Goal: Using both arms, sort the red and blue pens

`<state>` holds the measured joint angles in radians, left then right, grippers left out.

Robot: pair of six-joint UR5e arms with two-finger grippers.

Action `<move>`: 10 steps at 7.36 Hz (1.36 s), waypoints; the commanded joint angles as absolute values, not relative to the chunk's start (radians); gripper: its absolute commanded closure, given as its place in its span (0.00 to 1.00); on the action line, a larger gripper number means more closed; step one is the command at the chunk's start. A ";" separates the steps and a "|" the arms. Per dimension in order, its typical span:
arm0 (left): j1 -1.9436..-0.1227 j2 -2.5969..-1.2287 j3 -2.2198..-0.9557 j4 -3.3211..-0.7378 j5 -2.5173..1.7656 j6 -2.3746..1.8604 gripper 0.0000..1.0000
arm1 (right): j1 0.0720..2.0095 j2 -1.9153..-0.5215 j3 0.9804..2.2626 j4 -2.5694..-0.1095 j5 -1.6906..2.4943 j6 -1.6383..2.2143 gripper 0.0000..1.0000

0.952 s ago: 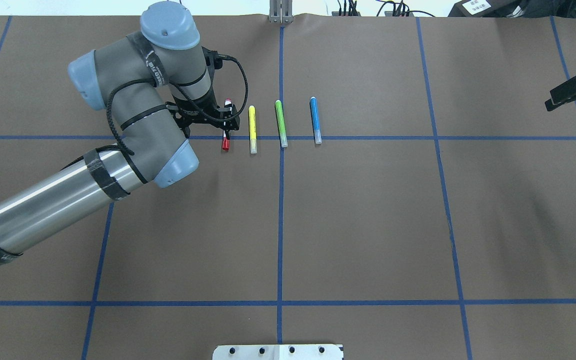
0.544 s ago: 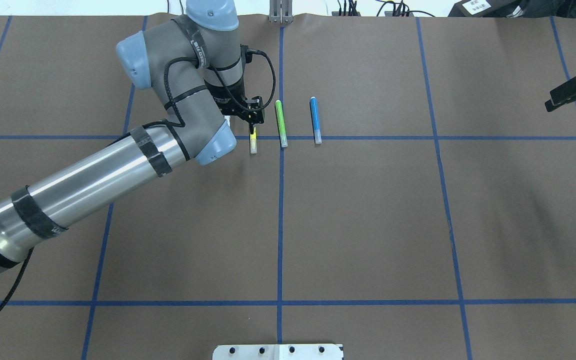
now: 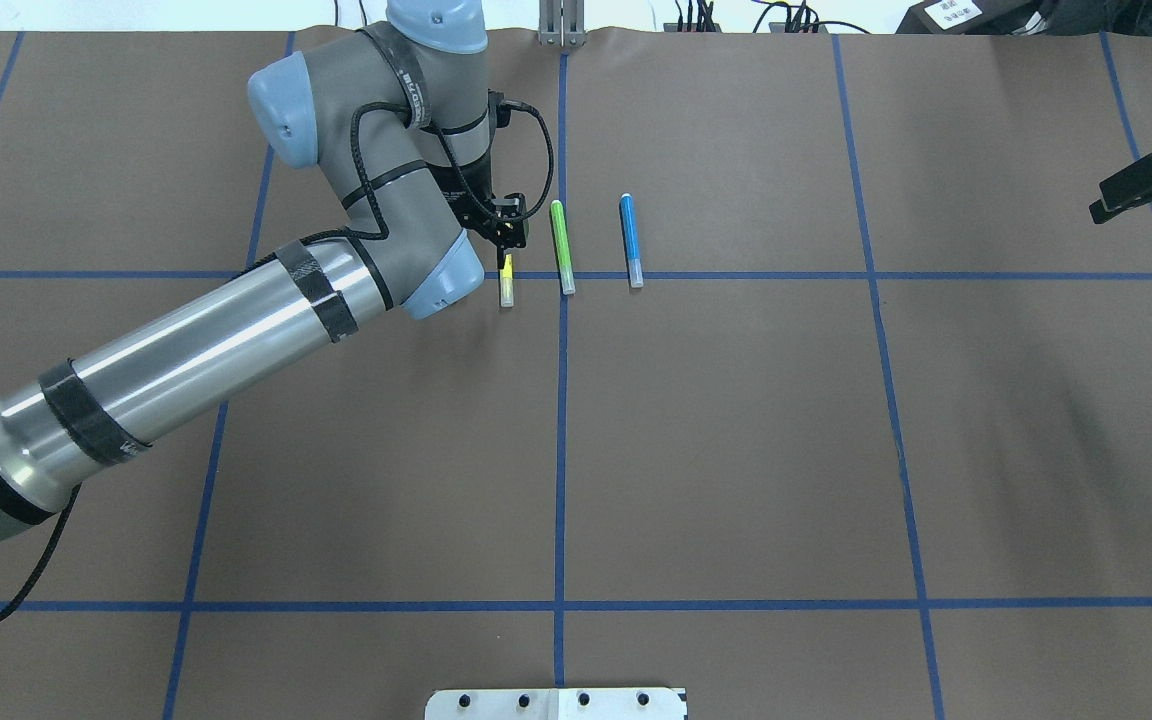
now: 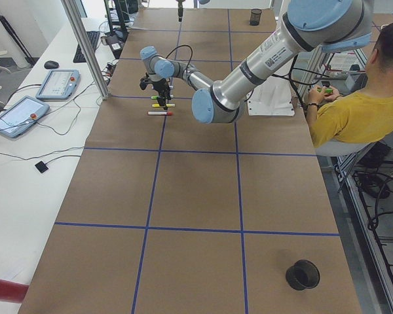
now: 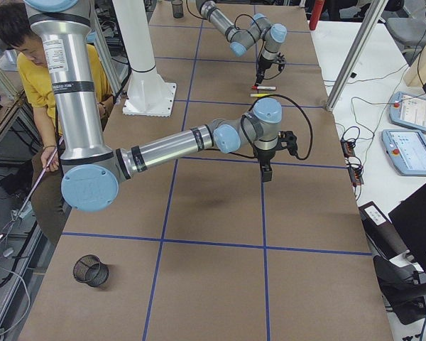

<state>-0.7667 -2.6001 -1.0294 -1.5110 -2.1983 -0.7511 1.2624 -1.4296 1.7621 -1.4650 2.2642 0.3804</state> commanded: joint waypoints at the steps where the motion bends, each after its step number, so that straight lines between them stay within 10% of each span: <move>1: -0.767 -2.600 -1.011 -1.517 -2.200 -0.761 0.13 | 1.261 -1.430 1.759 -1.465 2.264 0.380 0.00; 5: -0.767 -2.602 -0.963 -1.542 -2.201 -0.768 0.18 | 1.261 -1.430 1.755 -1.465 2.264 0.380 0.00; 10: -0.756 -2.606 -0.914 -1.615 -2.201 -0.819 0.48 | 1.259 -1.430 1.755 -1.463 2.264 0.380 0.00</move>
